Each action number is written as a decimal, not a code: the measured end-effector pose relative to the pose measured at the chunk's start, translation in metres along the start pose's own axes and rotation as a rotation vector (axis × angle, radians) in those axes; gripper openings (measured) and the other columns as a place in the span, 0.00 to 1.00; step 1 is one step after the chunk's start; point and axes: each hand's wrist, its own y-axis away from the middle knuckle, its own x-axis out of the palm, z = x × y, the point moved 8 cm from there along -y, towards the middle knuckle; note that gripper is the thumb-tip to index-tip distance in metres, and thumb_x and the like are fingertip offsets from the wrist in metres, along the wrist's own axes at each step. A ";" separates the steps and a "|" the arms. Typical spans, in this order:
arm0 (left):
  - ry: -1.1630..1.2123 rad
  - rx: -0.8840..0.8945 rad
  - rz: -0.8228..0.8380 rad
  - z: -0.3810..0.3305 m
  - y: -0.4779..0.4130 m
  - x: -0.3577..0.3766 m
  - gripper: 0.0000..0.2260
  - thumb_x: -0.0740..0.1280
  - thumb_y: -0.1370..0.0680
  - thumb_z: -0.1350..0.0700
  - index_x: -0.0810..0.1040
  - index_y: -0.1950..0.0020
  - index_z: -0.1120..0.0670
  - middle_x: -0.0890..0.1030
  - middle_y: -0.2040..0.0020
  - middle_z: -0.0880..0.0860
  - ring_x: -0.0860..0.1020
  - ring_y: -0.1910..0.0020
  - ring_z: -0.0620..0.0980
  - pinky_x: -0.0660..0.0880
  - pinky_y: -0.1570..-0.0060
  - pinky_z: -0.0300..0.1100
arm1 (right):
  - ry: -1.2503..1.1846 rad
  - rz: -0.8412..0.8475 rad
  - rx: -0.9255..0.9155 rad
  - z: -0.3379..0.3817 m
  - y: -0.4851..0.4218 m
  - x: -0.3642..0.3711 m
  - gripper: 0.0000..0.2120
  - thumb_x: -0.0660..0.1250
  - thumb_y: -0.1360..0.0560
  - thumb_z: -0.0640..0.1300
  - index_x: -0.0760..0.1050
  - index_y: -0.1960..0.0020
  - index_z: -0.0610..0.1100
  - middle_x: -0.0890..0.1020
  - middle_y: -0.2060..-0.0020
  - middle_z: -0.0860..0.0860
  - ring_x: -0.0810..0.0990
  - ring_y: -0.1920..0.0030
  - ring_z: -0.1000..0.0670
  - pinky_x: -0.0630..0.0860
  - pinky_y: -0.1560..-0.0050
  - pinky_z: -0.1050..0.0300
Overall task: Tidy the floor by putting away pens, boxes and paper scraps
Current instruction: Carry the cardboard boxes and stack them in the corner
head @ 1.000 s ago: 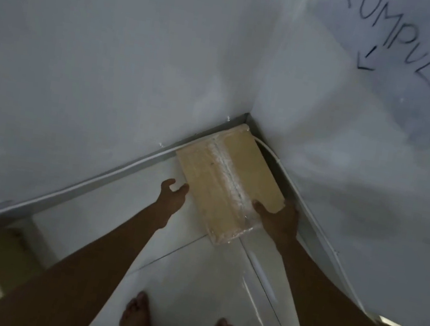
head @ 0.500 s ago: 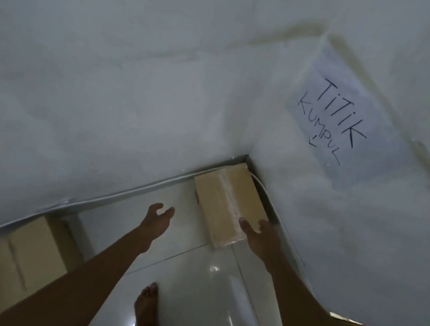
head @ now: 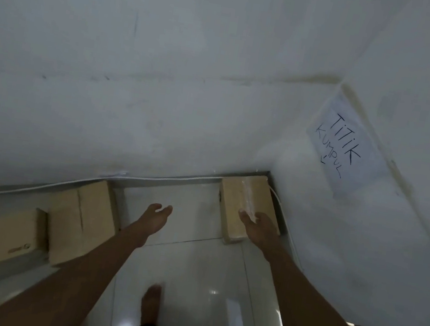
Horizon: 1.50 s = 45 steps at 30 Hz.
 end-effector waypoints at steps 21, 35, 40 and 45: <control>0.052 -0.106 -0.093 0.141 0.077 -0.135 0.27 0.60 0.20 0.44 0.64 0.27 0.58 0.68 0.28 0.56 0.67 0.31 0.57 0.63 0.33 0.50 | 0.128 0.189 -0.090 0.022 0.116 0.146 0.40 0.61 0.27 0.67 0.62 0.26 0.41 0.67 0.28 0.43 0.67 0.29 0.43 0.63 0.31 0.48; 0.190 -0.155 -0.280 0.215 0.092 -0.228 0.21 0.58 0.19 0.46 0.71 0.33 0.60 0.73 0.34 0.61 0.72 0.38 0.59 0.68 0.38 0.50 | 0.269 0.298 -0.167 0.057 0.138 0.244 0.38 0.61 0.27 0.67 0.63 0.27 0.41 0.69 0.29 0.43 0.68 0.30 0.44 0.63 0.31 0.49; 0.263 -0.143 -0.348 0.227 0.084 -0.252 0.21 0.58 0.19 0.48 0.70 0.32 0.60 0.74 0.36 0.58 0.73 0.40 0.55 0.67 0.42 0.45 | 0.294 0.339 -0.204 0.074 0.132 0.276 0.37 0.61 0.26 0.66 0.64 0.28 0.42 0.70 0.30 0.43 0.69 0.31 0.44 0.64 0.32 0.51; 0.293 -0.152 -0.363 0.232 0.069 -0.266 0.16 0.57 0.18 0.51 0.72 0.36 0.59 0.72 0.43 0.54 0.71 0.42 0.53 0.64 0.45 0.42 | 0.317 0.385 -0.194 0.086 0.125 0.302 0.38 0.59 0.26 0.67 0.62 0.26 0.42 0.69 0.29 0.44 0.67 0.29 0.44 0.63 0.32 0.51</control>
